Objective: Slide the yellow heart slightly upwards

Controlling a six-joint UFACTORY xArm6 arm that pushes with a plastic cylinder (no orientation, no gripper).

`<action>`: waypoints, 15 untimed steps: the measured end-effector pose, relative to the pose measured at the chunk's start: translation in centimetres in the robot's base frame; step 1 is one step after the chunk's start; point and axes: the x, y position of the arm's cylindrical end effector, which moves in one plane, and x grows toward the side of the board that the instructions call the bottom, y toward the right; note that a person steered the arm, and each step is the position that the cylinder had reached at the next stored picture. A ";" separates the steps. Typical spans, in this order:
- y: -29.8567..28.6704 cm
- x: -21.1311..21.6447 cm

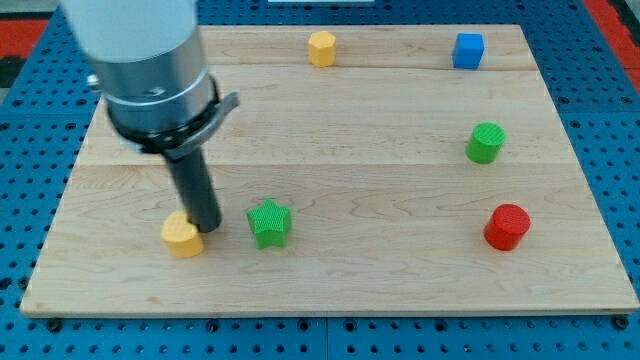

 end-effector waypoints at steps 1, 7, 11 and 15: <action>-2.8 1.3; 8.2 -2.8; 2.0 -2.3; -6.5 5.2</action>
